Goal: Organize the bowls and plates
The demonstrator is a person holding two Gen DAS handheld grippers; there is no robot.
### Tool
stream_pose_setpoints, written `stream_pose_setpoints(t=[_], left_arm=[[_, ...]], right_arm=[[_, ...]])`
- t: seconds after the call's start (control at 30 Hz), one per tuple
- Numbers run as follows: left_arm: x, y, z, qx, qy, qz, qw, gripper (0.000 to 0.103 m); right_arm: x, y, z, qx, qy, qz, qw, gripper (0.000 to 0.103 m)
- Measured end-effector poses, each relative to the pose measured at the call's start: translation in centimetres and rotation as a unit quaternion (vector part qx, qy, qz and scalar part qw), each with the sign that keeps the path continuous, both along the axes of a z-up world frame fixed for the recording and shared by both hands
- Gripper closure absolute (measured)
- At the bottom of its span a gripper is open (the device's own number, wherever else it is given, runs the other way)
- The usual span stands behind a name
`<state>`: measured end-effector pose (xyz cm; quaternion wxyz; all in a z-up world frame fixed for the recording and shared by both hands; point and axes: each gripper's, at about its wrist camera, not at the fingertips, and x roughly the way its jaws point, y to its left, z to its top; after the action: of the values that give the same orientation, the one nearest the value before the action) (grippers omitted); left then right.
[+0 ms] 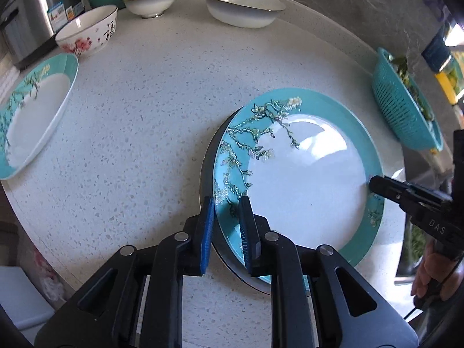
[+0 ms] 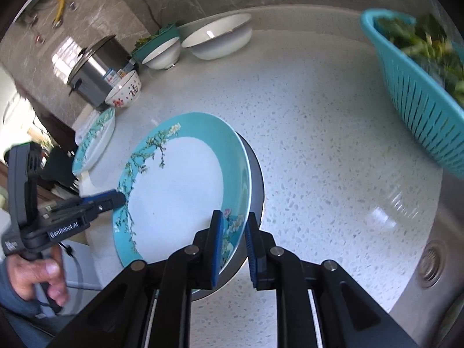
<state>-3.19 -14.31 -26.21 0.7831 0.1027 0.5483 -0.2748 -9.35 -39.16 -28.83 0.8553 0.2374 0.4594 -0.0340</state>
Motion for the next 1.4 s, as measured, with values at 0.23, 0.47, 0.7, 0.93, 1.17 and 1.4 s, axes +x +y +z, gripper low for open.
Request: stream_pose_setpoints(t=[0.23, 0.47, 0.7, 0.93, 1.17, 1.4], left_arm=[[-0.7, -1.6, -0.1, 0.024, -0.02, -0.016, 0.9994, 0.082], [-0.8, -1.0, 0.1, 0.017, -0.009, -0.012, 0.9997, 0.078], [-1.0, 0.5, 1.6, -0.013, 0.004, -0.025, 0.9996, 0.027], [2.9, 7.3, 4.4, -0.043, 0.061, 0.045, 0.9962, 0.002], [10.1, 17.7, 7.0, -0.055, 0.062, 0.179, 0.9804, 0.001], [16.4, 27.8, 6.5, -0.068, 0.048, 0.326, 0.9418, 0.003]], right_arm=[[-0.2, 2.1, 0.3, -0.078, -0.005, 0.014, 0.997, 0.07], [-0.4, 3.4, 0.2, -0.138, -0.008, 0.027, 0.99, 0.063], [-1.1, 3.1, 1.1, -0.132, -0.025, -0.003, 0.991, 0.033], [0.7, 1.2, 4.4, 0.021, -0.011, 0.03, 0.999, 0.016], [10.0, 2.1, 8.6, 0.105, -0.018, 0.108, 0.988, 0.016], [23.7, 6.9, 7.6, 0.187, -0.002, 0.181, 0.966, 0.018]])
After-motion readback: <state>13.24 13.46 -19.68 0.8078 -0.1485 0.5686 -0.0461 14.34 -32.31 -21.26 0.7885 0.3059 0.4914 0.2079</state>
